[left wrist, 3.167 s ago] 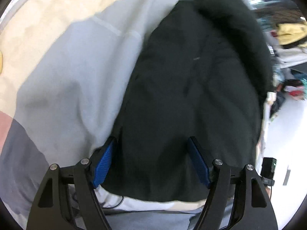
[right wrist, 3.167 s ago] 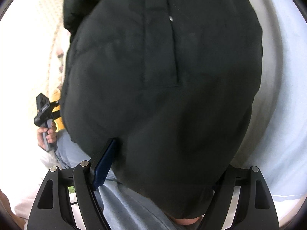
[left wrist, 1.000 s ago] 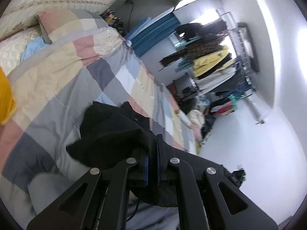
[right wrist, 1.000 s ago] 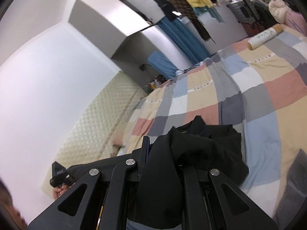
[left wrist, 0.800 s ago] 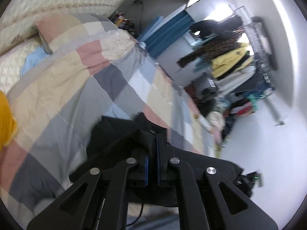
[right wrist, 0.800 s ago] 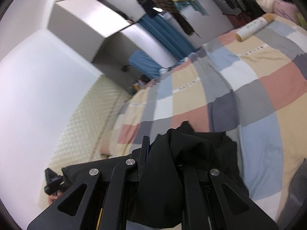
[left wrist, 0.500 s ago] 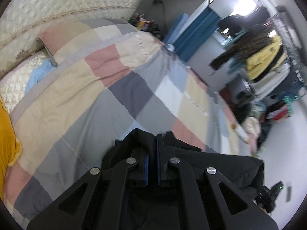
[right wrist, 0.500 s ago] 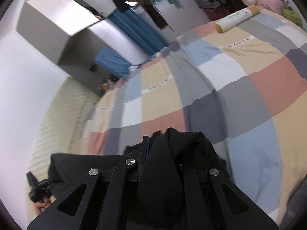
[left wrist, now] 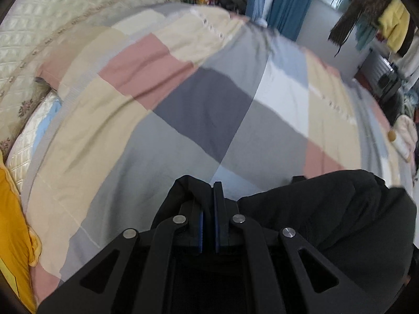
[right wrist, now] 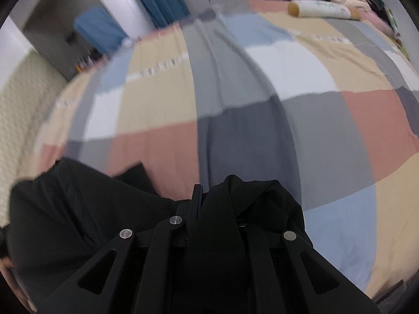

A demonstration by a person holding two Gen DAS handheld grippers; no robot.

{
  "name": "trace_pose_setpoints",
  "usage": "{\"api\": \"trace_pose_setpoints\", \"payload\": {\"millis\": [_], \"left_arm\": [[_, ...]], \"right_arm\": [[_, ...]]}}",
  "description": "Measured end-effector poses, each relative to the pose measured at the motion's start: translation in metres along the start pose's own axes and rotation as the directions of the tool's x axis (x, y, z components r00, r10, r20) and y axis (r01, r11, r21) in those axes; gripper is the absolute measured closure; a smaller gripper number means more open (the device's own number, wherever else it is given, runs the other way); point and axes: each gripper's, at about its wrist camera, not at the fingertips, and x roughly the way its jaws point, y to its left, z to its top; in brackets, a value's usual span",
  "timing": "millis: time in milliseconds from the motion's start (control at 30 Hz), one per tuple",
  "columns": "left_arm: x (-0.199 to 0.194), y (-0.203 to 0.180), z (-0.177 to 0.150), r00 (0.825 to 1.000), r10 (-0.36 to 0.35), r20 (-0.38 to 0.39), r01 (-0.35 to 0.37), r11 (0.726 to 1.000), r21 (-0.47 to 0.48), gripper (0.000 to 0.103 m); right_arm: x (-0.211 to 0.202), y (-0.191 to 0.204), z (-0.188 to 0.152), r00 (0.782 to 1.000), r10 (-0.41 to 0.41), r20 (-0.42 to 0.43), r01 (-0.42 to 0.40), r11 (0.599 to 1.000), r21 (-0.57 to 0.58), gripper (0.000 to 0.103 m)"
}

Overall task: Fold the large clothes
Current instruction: 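Lay the folded edge down and open both tools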

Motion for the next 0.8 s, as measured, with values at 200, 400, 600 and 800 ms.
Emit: {"api": "trace_pose_setpoints", "payload": {"millis": [200, 400, 600, 800], "left_arm": [[0.029, -0.008, -0.008, 0.996, 0.054, -0.075, -0.051, 0.998, 0.041, 0.098], [0.018, -0.001, -0.015, 0.995, 0.027, -0.092, -0.024, 0.999, 0.037, 0.097], [-0.009, 0.019, -0.023, 0.985, -0.114, -0.132, 0.11, 0.993, -0.041, 0.092], [-0.043, 0.042, -0.025, 0.951, -0.235, -0.202, 0.202, 0.964, -0.173, 0.058]], "right_arm": [[0.036, 0.005, -0.003, 0.998, -0.024, -0.051, 0.023, 0.999, -0.029, 0.1], [0.025, -0.007, -0.009, 0.997, 0.047, -0.058, -0.046, 0.999, 0.018, 0.099], [-0.011, -0.018, -0.018, 0.989, 0.122, -0.086, -0.118, 0.992, 0.051, 0.092], [-0.068, -0.024, -0.022, 0.979, 0.188, -0.073, -0.182, 0.98, 0.077, 0.049]]}}
